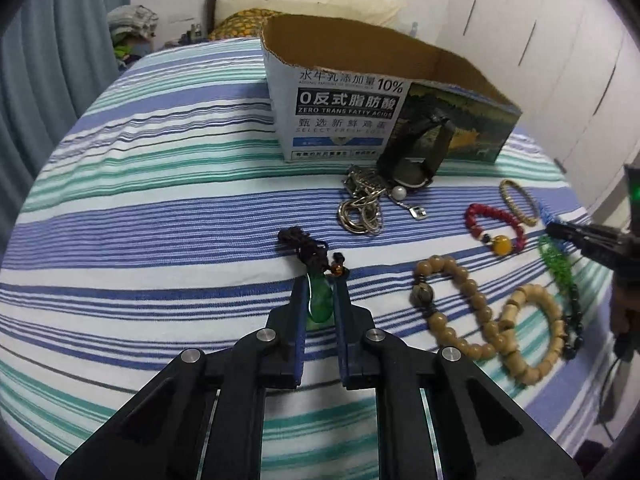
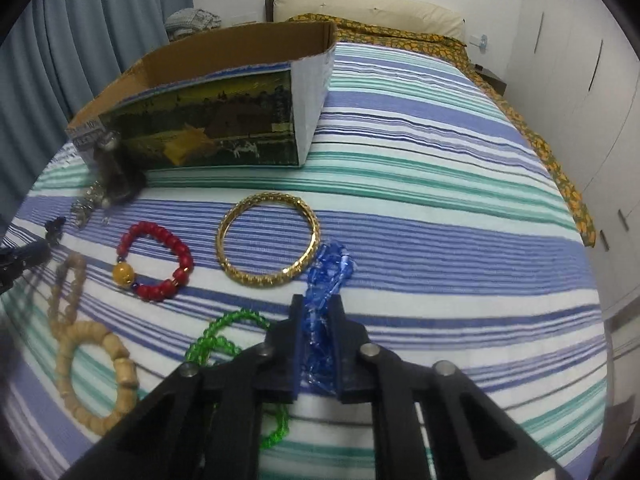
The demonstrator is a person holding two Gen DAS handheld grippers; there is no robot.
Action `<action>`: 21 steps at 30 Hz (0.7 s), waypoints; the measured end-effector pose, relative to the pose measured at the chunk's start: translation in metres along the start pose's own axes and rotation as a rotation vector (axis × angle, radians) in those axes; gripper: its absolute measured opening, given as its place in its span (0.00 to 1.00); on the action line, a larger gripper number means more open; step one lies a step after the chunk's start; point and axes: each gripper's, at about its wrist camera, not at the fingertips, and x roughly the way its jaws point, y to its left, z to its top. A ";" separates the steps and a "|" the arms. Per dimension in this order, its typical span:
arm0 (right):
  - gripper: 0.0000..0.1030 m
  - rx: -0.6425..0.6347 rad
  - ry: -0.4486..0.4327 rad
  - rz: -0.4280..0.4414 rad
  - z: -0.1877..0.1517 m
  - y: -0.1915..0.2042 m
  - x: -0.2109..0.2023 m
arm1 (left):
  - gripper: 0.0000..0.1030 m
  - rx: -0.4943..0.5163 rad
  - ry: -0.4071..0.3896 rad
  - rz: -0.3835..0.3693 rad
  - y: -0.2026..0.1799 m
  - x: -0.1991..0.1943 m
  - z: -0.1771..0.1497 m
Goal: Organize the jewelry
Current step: 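Grasp the green jade pendant with the left tool while the right tool grasps the blue crystal bracelet, then carry the jade pendant and blue bracelet into the box and open both tools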
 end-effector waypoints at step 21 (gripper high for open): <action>0.10 0.066 -0.131 0.305 0.050 0.008 -0.109 | 0.11 -0.027 -0.107 -0.171 -0.020 -0.087 0.059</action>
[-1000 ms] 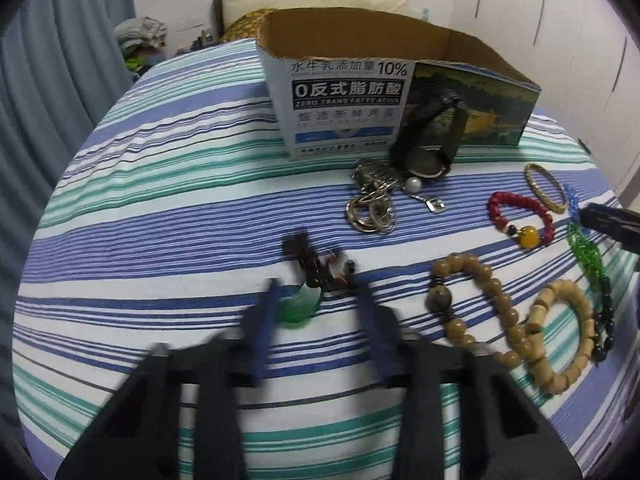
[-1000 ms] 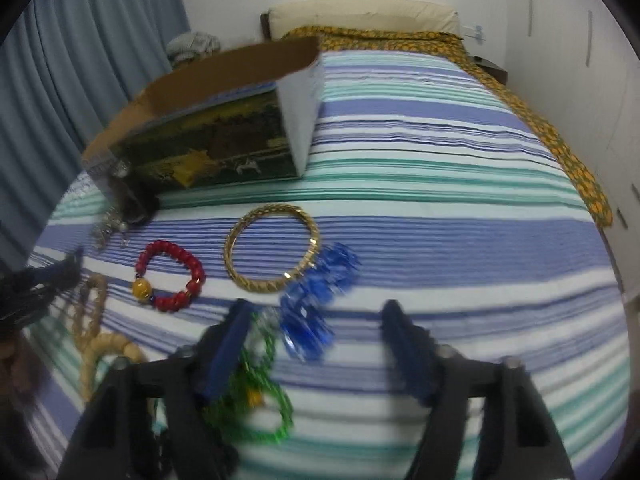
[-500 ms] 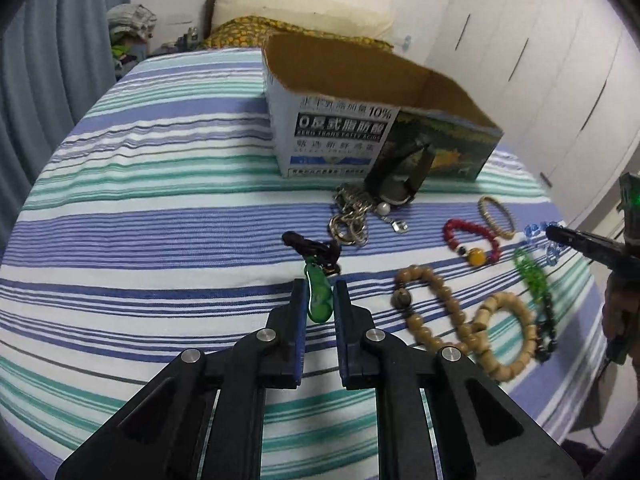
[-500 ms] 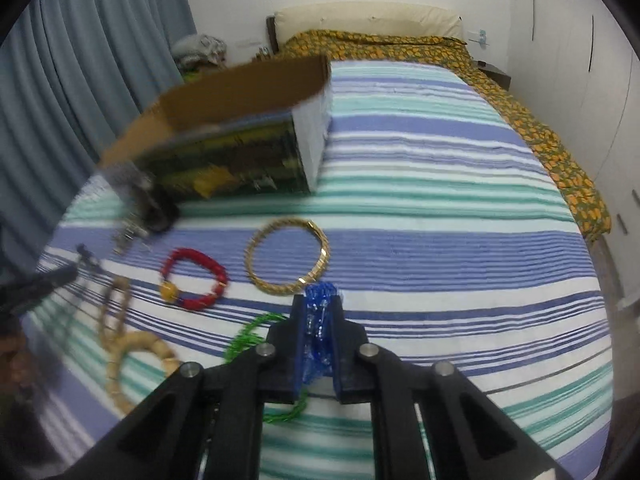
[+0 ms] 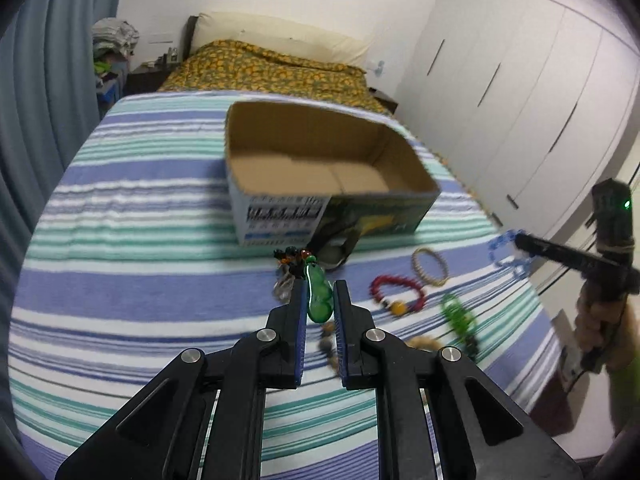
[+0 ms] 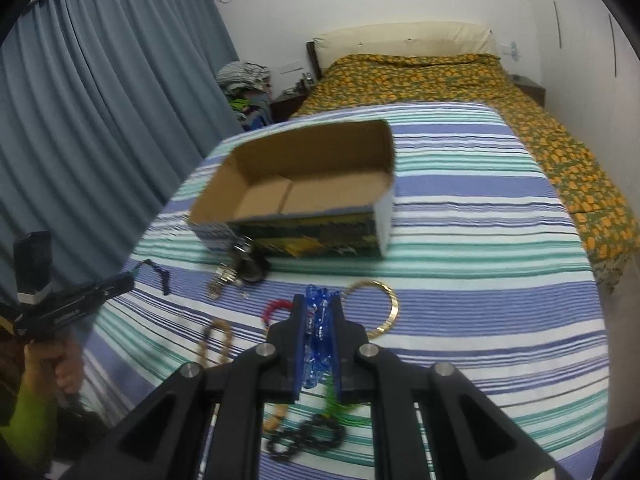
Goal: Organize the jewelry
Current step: 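Carry the jade pendant and blue bracelet into the box and open both tools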
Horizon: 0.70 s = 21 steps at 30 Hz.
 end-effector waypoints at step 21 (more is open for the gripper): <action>0.10 -0.007 0.051 -0.031 0.154 0.038 0.132 | 0.11 -0.018 0.135 0.075 -0.021 0.127 0.159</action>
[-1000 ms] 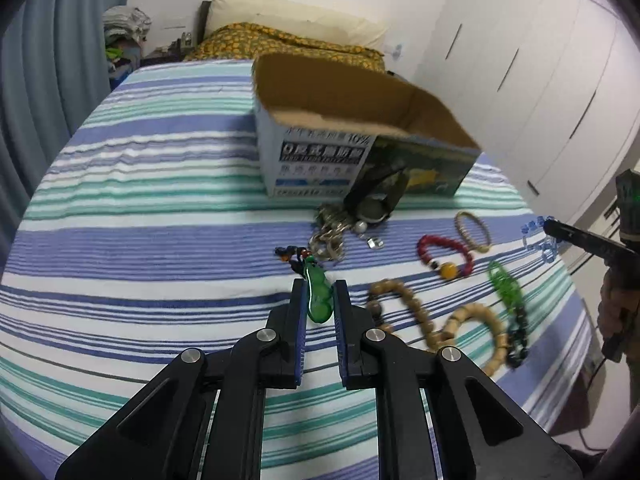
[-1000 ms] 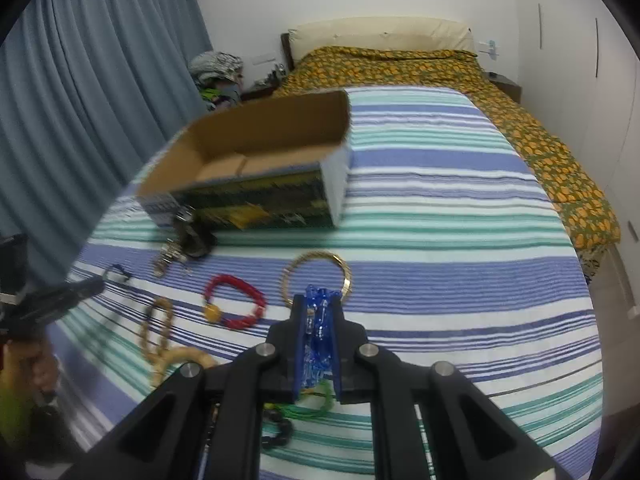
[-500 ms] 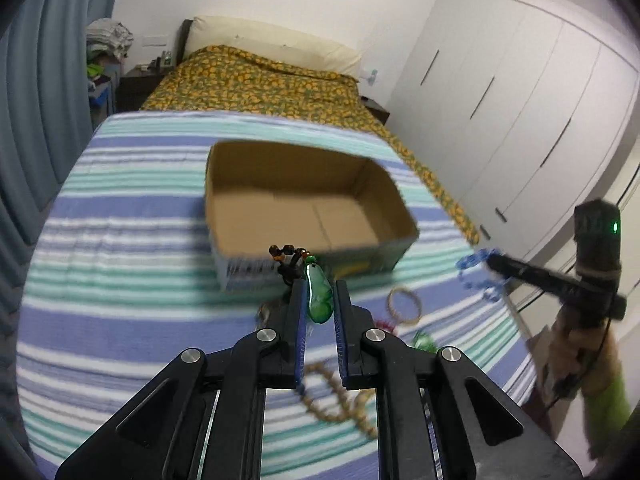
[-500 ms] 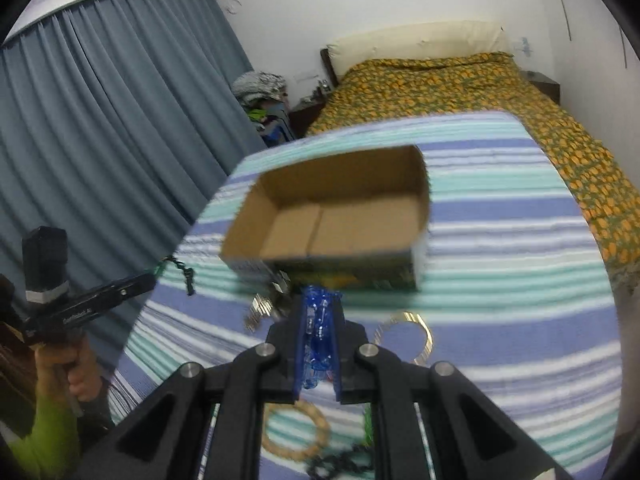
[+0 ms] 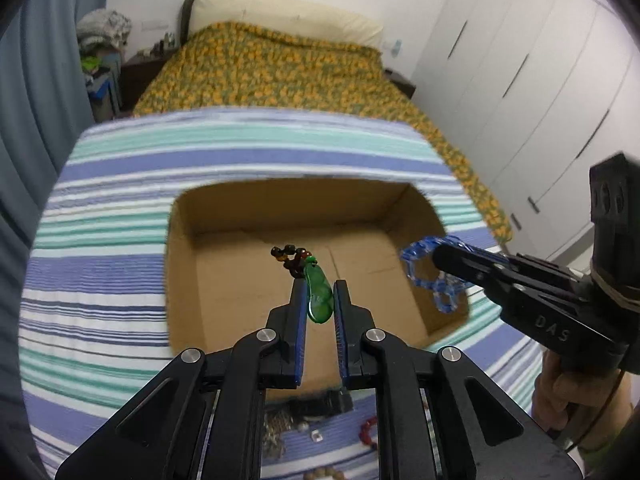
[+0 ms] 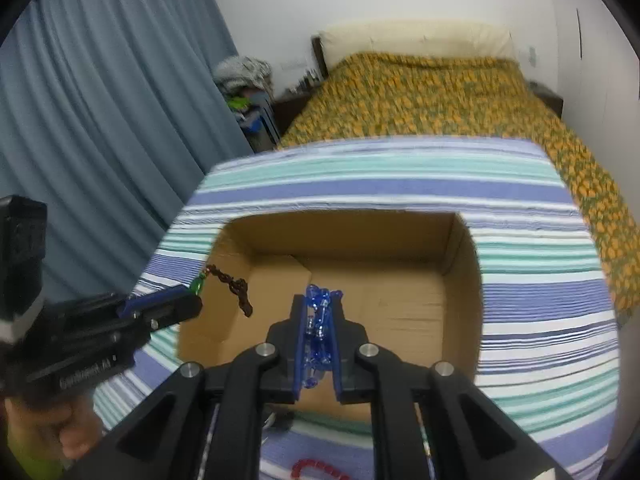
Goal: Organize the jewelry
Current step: 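Carry the jade pendant and blue bracelet into the box and open both tools, then withdraw both tools from the box back toward the jewelry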
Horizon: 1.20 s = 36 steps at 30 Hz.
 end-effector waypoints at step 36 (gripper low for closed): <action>0.52 -0.136 -0.085 -0.206 -0.200 -0.019 -0.110 | 0.95 0.020 -0.088 0.279 0.024 -0.092 -0.222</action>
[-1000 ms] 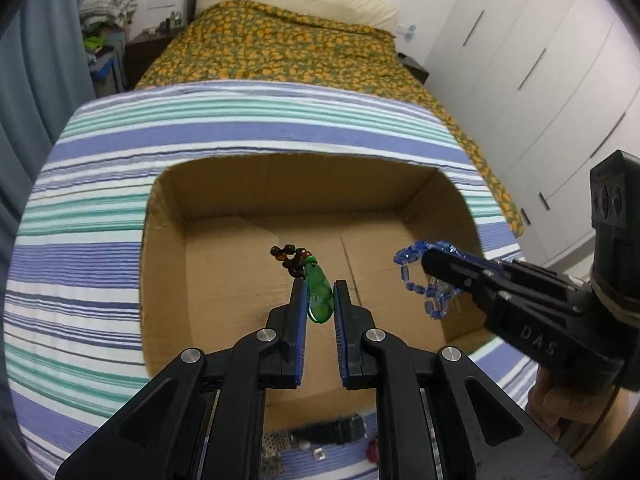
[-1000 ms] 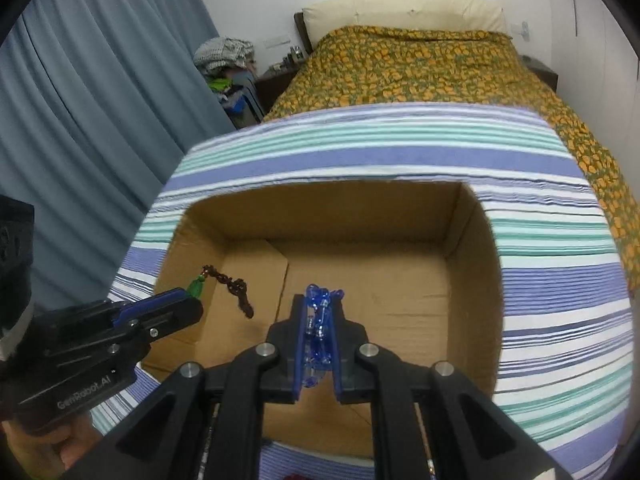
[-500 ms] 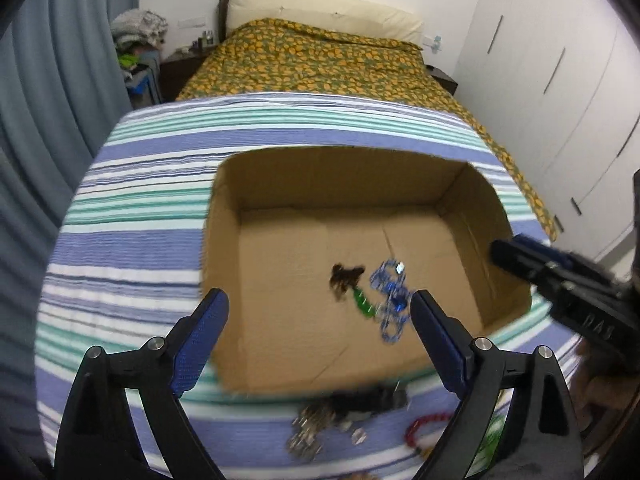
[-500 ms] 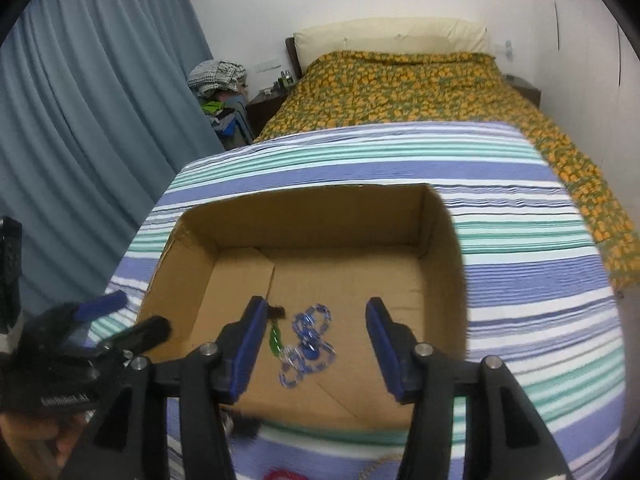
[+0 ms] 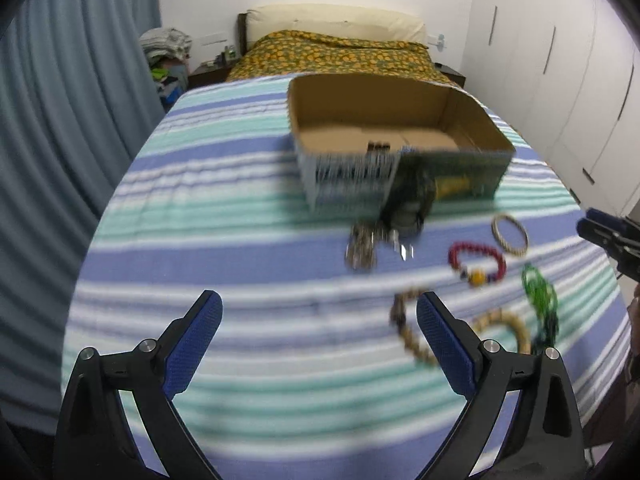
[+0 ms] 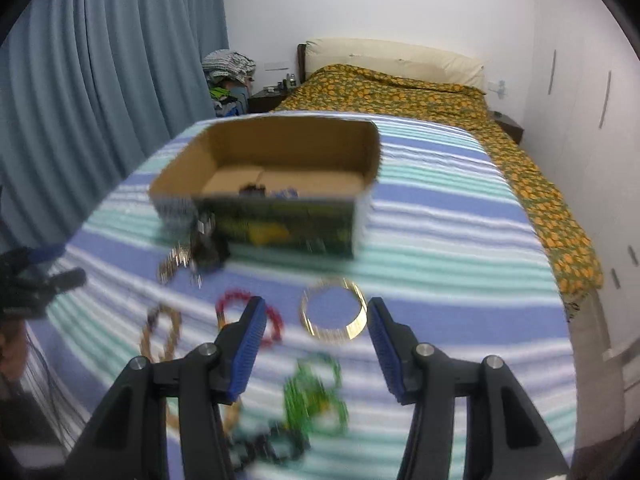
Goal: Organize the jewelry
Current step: 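Withdraw both tools from the box back toward the jewelry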
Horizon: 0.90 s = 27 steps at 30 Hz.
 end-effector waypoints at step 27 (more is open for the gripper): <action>0.52 0.096 0.003 -0.092 -0.113 0.024 -0.067 | 0.99 -0.122 -0.058 -0.089 0.032 -0.063 -0.084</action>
